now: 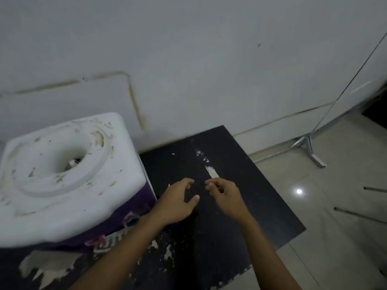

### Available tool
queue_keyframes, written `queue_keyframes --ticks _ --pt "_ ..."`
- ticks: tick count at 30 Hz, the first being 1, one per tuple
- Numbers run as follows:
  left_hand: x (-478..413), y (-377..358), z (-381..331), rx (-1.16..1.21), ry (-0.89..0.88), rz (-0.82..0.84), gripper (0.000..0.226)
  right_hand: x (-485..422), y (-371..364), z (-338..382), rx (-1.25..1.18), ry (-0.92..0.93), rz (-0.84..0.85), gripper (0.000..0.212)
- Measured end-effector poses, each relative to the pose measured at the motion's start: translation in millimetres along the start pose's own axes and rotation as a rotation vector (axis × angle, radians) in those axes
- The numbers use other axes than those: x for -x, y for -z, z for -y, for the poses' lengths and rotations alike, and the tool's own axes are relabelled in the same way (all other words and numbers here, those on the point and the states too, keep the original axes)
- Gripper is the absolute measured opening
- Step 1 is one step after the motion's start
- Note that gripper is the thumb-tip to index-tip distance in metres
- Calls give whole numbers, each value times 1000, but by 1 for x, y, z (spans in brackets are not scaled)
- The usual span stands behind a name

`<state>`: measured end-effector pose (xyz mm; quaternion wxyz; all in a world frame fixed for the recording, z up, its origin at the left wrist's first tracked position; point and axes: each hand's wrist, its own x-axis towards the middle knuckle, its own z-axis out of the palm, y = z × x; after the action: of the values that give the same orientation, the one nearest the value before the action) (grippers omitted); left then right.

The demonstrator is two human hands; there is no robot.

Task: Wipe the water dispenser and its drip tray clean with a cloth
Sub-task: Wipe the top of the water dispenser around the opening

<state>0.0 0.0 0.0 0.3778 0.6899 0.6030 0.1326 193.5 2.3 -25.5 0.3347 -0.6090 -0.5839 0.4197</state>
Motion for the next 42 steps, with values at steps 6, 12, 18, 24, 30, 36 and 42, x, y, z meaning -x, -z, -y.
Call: queue_keyframes --ticks 6,12,18,24,30,36,42 --pt "-14 -47 49 -13 274 62 53 -10 -39 -54 -15 -239 111 28" --pt "-22 -85 83 -140 347 90 48 -34 -81 -86 73 -374 227 20" --pt "-33 -110 105 -216 341 99 55 -56 -116 -105 95 -498 200 46" --pt "-36 -120 107 -260 320 49 41 -66 -132 -106 243 -400 221 36" --pt "-41 -116 97 -54 252 -178 44 -70 -117 -78 -116 -436 171 32" --pt "-57 -99 80 378 363 -407 34 -66 -84 -59 -497 -434 316 21" --pt "-69 -75 73 518 364 -347 18 -56 -70 -66 -731 -458 301 26"
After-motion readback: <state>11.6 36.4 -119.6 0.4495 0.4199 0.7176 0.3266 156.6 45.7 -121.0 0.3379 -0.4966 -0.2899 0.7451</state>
